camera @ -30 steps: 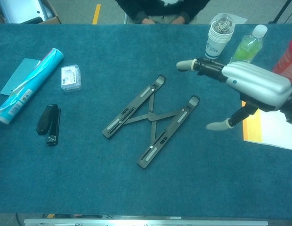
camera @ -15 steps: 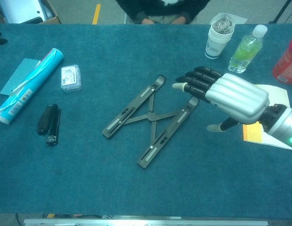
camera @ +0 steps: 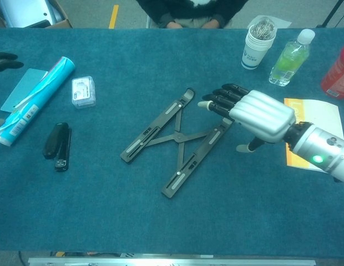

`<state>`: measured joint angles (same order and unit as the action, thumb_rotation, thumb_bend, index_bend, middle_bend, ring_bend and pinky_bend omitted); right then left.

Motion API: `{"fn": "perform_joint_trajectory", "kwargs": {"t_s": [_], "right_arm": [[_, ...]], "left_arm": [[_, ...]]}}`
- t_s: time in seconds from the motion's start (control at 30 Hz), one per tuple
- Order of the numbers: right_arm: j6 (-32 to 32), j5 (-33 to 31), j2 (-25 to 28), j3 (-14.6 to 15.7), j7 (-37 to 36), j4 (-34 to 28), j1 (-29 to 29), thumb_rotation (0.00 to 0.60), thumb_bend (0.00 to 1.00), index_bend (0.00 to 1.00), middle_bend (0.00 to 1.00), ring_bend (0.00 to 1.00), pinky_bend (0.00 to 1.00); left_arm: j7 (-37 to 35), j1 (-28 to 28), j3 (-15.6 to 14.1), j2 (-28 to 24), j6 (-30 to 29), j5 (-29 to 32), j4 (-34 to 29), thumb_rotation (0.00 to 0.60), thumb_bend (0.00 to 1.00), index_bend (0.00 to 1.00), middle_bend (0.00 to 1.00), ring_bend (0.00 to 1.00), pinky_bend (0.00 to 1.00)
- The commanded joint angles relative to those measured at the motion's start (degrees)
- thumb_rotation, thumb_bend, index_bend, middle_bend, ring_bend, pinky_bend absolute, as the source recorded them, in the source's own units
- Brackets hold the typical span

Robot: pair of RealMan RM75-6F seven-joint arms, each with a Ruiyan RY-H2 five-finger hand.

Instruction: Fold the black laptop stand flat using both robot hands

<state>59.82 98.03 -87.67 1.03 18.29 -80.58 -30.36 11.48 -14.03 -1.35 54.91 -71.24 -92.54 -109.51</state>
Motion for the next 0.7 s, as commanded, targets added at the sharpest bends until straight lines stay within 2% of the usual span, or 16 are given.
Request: {"fn": "perform_joint_trajectory", "kwargs": {"t_s": [0.03, 0.4, 0.7], "right_arm": [[-1.1, -1.2, -2.7, -0.8, 0.6, 3.0, -1.0, 0.600, 0.00, 0.00, 0.06, 0.00, 0.00], [-2.3, -3.6, -11.1, -2.9, 0.9, 12.7, -3.7, 0.600, 0.00, 0.00, 0.06, 0.00, 0.00], [-1.0, -3.3, -17.1, -4.6, 0.8, 20.3, -6.5, 0.600, 0.00, 0.00, 0.06, 0.00, 0.00]], "left_arm": [[-1.1, 0.2, -0.2, 0.1, -0.6, -0.4, 0.9, 0.600, 0.32, 0.00, 0.00, 0.00, 0.00], [-3.3, 0.2, -0.8, 0.0, -1.2, -1.2, 3.2, 0.600, 0.32, 0.00, 0.00, 0.00, 0.00], [-2.7, -2.8, -1.2, -1.2, 1.9, -4.2, 3.3, 0.600, 0.32, 0.00, 0.00, 0.00, 0.00]]}}
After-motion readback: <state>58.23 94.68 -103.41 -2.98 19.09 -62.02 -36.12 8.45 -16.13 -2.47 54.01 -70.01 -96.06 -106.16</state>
